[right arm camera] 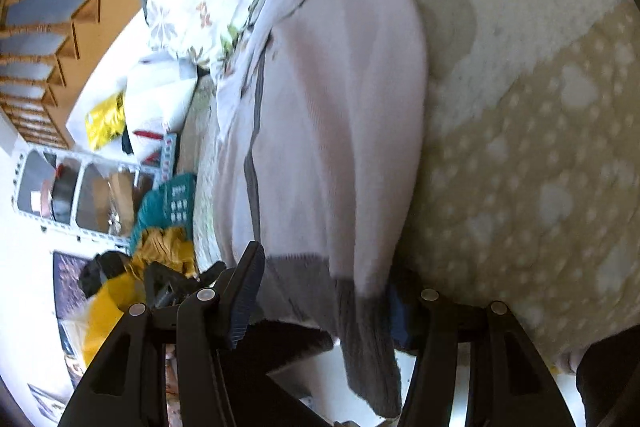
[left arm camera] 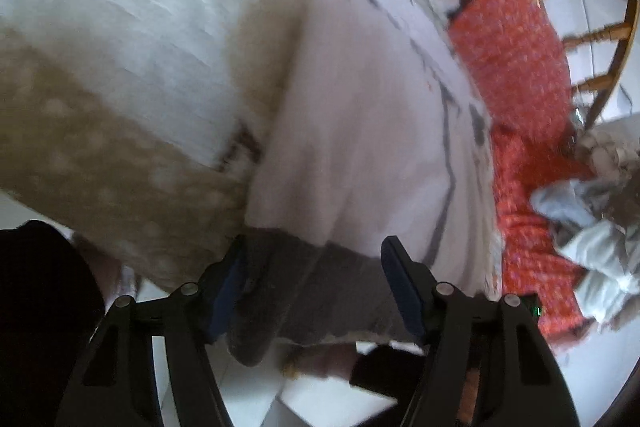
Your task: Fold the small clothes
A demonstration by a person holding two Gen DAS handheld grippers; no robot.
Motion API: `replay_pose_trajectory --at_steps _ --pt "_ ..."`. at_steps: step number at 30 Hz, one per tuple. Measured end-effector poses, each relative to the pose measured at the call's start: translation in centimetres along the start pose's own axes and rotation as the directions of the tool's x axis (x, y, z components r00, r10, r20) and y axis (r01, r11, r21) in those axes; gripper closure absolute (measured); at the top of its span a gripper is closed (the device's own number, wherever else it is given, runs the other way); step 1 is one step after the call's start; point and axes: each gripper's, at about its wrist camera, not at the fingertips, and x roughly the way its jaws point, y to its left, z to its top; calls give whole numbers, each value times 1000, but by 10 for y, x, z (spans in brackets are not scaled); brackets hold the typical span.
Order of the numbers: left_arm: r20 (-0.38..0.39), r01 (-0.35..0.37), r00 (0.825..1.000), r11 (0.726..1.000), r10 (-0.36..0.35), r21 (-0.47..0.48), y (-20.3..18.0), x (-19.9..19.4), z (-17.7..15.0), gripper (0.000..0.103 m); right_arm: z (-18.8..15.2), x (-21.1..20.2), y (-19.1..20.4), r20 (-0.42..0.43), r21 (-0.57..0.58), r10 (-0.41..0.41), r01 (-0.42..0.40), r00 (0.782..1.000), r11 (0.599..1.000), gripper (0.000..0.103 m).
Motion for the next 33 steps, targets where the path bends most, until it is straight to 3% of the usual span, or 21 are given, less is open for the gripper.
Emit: replay_pose_trajectory --at_steps 3,8,11,14,15,16,20,23,26,27,28,29,30,33 --pt "82 -12 997 1000 13 -9 4 -14 8 34 -4 3 2 0 -11 -11 11 1000 1000 44" --pt "-29 -13 999 1000 13 -1 4 14 3 31 -2 5 -3 -4 18 6 -6 1000 1000 43" --pt "-35 -61 997 996 64 71 -8 22 -5 31 -4 4 -3 -5 11 6 -6 1000 1000 43" --pt "-23 -78 997 994 80 70 -7 19 -8 53 -7 3 -5 -30 1 17 -17 999 1000 44" --pt "-20 -86 996 995 87 58 -5 18 -10 66 -9 5 -4 -42 -1 22 -22 999 1000 44" --pt "-20 -83 996 996 84 42 -1 17 -12 70 -12 8 -4 -56 -4 24 -24 998 1000 44" --pt "-36 -56 998 998 56 -8 10 17 -16 69 -28 25 -3 -115 -21 -8 5 993 1000 44" --pt "-60 -44 997 999 43 -9 11 22 -16 57 -34 35 2 -129 -56 -53 46 990 997 47" --pt "-79 -75 994 997 77 26 1 30 -20 54 -36 37 9 -107 -103 -116 105 987 989 61" --pt "-79 -99 992 994 102 38 -3 30 -20 66 -36 37 9 -97 -112 -148 137 984 984 77" --pt "-80 -111 990 993 114 38 -2 28 -18 86 -36 38 9 -91 -117 -175 164 980 980 92" --pt "-84 -86 993 996 87 25 -3 26 -16 97 -35 38 7 -85 -122 -205 194 975 973 93" --pt "-67 -44 997 999 43 -13 -1 17 -12 96 -35 37 8 -84 -115 -195 185 977 976 94" --pt "22 1 1000 1000 -1 -26 -3 -16 -6 96 -34 22 12 -45 -117 -152 146 987 982 95"
